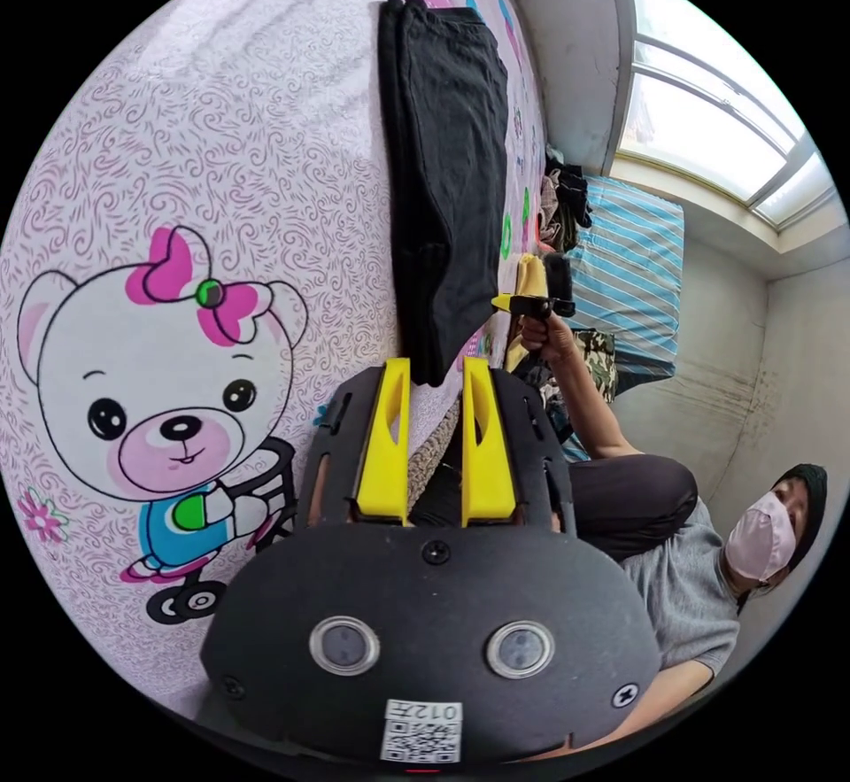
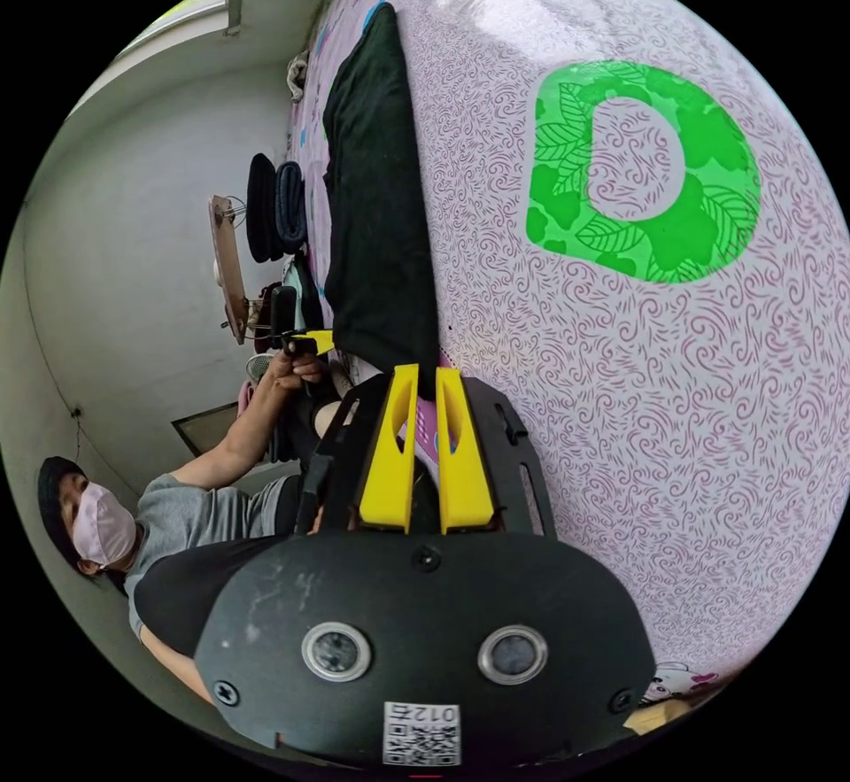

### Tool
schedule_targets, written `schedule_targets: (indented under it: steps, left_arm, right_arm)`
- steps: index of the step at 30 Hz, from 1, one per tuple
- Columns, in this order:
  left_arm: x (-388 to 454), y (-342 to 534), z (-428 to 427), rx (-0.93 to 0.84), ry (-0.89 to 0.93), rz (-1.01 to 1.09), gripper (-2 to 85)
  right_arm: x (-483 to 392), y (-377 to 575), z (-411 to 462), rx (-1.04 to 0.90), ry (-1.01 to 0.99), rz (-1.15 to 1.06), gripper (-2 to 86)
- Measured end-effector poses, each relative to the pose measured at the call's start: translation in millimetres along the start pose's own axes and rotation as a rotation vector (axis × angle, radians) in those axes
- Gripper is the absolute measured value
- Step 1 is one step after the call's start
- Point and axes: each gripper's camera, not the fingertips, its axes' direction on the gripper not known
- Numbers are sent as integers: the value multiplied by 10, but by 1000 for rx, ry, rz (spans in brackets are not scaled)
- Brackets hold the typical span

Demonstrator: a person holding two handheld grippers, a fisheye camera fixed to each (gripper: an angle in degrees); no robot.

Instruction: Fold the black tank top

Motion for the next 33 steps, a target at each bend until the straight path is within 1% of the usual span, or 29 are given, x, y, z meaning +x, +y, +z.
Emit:
schedule_targets:
  steps: [5, 13, 20, 25, 27, 31, 33]
  left_arm:
    - [-156, 345, -50, 30, 11, -34, 88]
    - [-71, 830, 130, 35, -103, -26, 84]
    - [-376, 1454, 253, 46, 19, -36, 48]
    - [-481, 1990, 290, 64, 32, -20, 33]
    - [-479, 2257, 291, 73, 34, -1, 28]
    - [-424, 2673, 275, 95, 51, 32, 23]
    - [-331, 2975, 217, 131, 68, 67, 21]
  right_arm:
    - [366, -170, -130, 12, -25, 6, 21]
    - [889, -543, -254, -2, 0, -7, 19]
    - [1600, -897, -329, 13, -19, -4, 10]
    - [2123, -1155, -393, 25, -34, -22, 5]
    - [2331, -1248, -449, 43, -59, -31, 4]
    - [2803, -1456, -663, 128, -170, -69, 2]
    - [2929, -1568, -772, 167, -215, -108, 1]
